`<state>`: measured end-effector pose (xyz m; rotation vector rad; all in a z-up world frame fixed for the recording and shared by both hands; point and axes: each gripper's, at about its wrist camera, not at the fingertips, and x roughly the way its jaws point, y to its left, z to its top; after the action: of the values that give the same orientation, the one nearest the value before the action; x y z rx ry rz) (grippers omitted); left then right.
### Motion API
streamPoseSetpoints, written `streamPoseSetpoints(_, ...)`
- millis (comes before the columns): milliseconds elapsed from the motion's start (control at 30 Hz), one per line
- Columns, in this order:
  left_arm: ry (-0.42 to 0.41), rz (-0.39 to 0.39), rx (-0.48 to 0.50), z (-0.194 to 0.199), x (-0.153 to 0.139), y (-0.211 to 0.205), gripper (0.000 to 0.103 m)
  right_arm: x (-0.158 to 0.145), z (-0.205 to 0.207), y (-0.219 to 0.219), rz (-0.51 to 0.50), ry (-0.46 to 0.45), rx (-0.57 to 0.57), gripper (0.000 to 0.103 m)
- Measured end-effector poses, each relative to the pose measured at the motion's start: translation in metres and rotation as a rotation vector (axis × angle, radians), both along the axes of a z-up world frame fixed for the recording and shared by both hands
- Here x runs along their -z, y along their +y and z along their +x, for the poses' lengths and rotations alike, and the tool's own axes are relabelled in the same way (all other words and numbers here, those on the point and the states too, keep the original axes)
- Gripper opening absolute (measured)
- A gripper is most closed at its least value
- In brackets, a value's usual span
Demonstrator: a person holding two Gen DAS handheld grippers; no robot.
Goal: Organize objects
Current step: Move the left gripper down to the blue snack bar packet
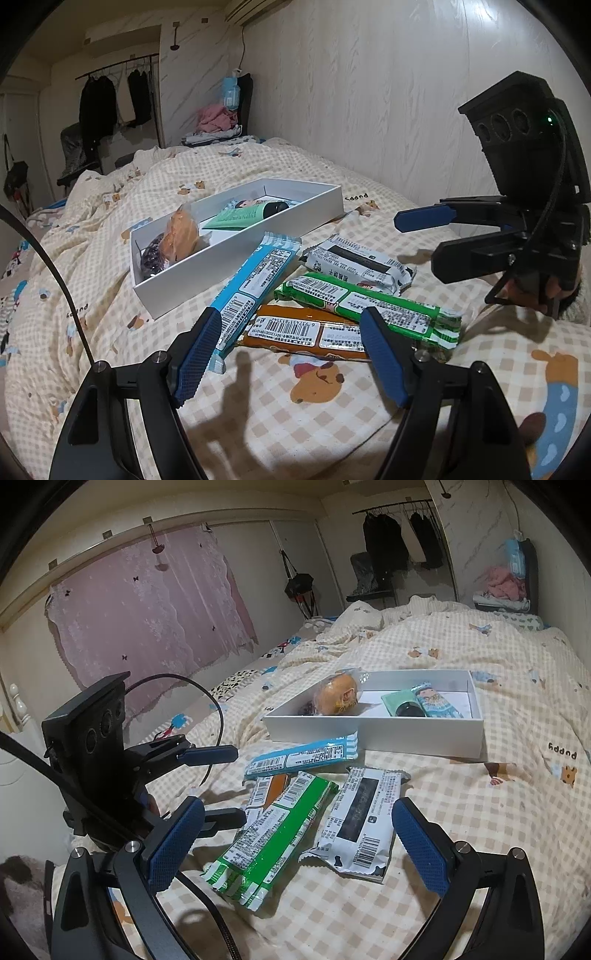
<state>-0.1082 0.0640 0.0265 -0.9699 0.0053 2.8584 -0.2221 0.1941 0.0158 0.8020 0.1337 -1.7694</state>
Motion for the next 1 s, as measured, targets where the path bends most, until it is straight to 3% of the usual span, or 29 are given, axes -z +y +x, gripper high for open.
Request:
streamPoseSetpoints(233, -0.030, 0.041, -0.007, -0.003, 0.003, -0.007, 0.080, 0.000, 0.002, 0.000, 0.002, 0.006, 0.000, 0.102)
streamPoseSetpoints(633, -0.026, 0.024, -0.002, 0.001, 0.002, -0.004, 0.083, 0.000, 0.002, 0.000, 0.002, 0.006, -0.001, 0.102)
streamPoseSetpoints(900, 0.018, 0.141, -0.022, 0.009, -0.011, -0.026, 0.084, 0.000, 0.003, 0.000, 0.002, 0.006, -0.001, 0.102)
streamPoseSetpoints(1000, 0.014, 0.148, -0.050, 0.008, -0.011, -0.029, 0.084, 0.000, 0.003, 0.000, 0.002, 0.006, 0.000, 0.102)
